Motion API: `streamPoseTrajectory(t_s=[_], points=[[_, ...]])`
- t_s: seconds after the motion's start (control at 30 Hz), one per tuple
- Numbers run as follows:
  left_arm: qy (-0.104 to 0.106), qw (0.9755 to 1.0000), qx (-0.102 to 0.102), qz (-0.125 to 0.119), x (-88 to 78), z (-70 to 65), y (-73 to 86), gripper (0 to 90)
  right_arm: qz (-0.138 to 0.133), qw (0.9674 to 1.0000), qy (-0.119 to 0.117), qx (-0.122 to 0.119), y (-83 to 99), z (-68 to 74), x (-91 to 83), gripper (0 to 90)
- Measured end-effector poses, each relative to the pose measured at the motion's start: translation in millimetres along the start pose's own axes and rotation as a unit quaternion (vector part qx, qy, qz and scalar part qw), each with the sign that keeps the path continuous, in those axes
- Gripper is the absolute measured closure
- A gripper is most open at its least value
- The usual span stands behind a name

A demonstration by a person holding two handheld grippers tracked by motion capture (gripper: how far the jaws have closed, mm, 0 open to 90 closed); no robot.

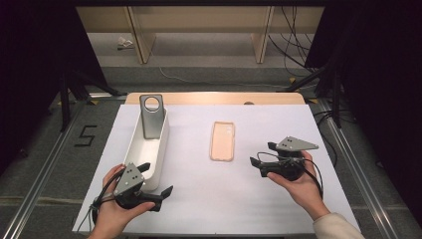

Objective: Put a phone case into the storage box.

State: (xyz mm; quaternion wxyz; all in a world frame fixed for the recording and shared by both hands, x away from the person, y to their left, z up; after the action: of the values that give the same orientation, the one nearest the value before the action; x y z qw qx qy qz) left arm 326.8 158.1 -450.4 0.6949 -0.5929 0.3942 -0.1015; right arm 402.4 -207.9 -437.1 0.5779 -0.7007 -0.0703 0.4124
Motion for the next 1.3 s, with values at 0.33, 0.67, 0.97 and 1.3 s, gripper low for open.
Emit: streamPoseTrajectory(t_s=[0.33, 0.67, 0.97, 1.3], points=[[-0.004, 1.0, 0.006, -0.002, 1.0, -0.5, -2.9, 0.0, -0.005, 1.0, 0.002, 0.0, 1.3, 0.9, -4.1, 16.2], [-0.003, 1.0, 0.008, 0.0, 0.7, -0.7, -2.5, 0.0, -0.009, 1.0, 0.0, 0.001, 0.3, 0.7, -6.4, 16.2], [-0.003, 1.0, 0.005, 0.001, 1.1, -0.2, -1.5, 0.0, -0.01, 0.9999, 0.003, 0.003, 0.0, 0.0, -7.1, 16.3], [-0.002, 1.0, 0.006, 0.001, 2.1, 0.4, -1.9, 0.0, -0.011, 0.9999, 0.002, 0.002, -1.0, 0.6, -6.0, 16.3]])
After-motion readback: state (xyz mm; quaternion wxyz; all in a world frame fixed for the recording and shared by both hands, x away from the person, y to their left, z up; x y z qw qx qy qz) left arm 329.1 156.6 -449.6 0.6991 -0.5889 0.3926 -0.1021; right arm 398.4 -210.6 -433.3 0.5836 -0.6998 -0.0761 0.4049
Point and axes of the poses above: each handheld gripper's, and its own axes: x roughly forward along the jaws, y roughly out of its underside, z roughly to its left, the point moved 5 cm from there along x, roughly forward along the jaws, and after that the axes turned 1 degree about -x, right-handed, at the moved point
